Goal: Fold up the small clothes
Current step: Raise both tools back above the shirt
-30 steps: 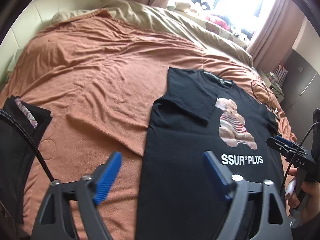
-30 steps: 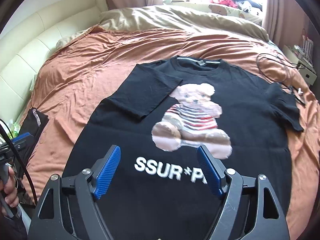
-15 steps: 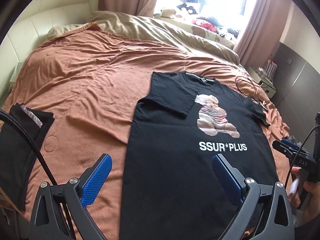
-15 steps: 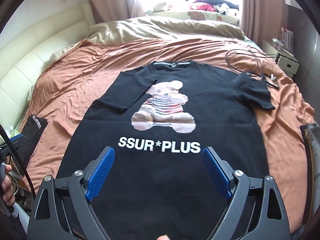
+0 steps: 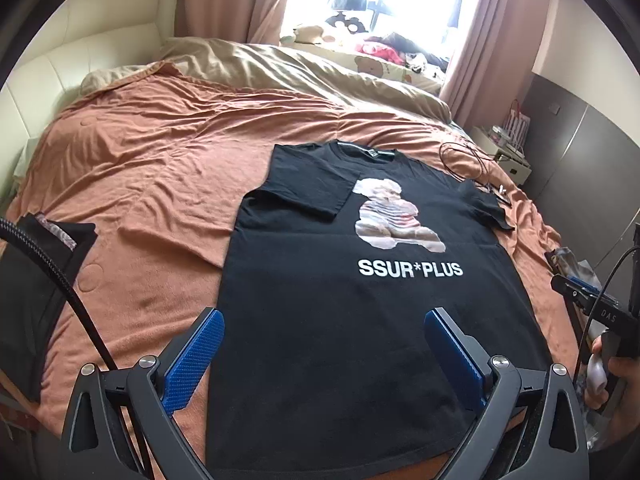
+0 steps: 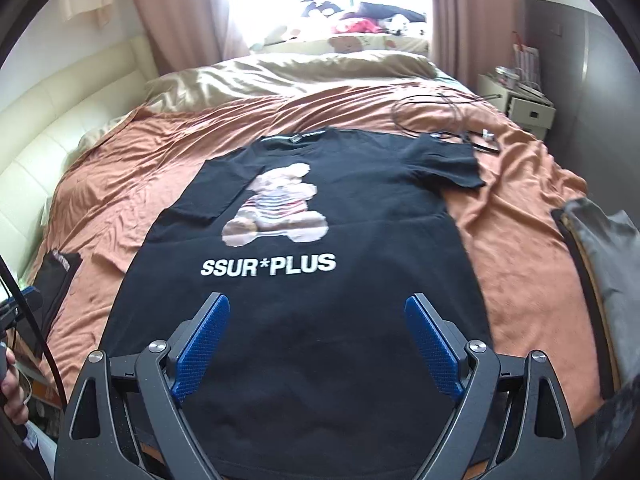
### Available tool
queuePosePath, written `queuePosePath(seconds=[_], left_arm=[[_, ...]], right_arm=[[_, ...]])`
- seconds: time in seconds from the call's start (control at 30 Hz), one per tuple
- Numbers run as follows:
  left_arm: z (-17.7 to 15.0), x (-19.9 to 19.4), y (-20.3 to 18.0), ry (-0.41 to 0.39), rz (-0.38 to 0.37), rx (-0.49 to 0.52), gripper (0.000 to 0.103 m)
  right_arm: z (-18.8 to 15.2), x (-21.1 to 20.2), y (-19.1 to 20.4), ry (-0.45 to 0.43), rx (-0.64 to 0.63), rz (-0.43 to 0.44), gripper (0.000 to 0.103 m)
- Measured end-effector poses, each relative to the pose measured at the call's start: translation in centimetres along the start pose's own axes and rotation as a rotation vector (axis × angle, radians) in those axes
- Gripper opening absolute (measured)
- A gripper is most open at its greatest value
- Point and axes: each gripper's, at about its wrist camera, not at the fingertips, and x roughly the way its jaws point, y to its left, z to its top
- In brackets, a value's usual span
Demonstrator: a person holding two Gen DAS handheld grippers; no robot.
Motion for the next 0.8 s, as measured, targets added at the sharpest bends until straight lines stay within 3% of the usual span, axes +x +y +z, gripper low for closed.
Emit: queuePosePath(seconds=[0.37, 0.57, 0.8], left_arm=[[1.2, 0.9, -3.5, -0.016, -0.030, 0.041, 0.101], [3.1, 3.6, -7.1, -0.009, -0.056, 0.070, 0.101], [5.6, 7.4, -12.1, -0.015, -0.067, 0.126, 0.101]], right_arm=[[0.7, 0.0, -5.0, 0.003, 0.084, -0.012, 0.089], [1.9, 1.6, -8.2, -0.037, 0.145, -0.031, 0.103], [2.8, 5.1, -12.2, -0.056, 0.218, -0.026, 0.103]])
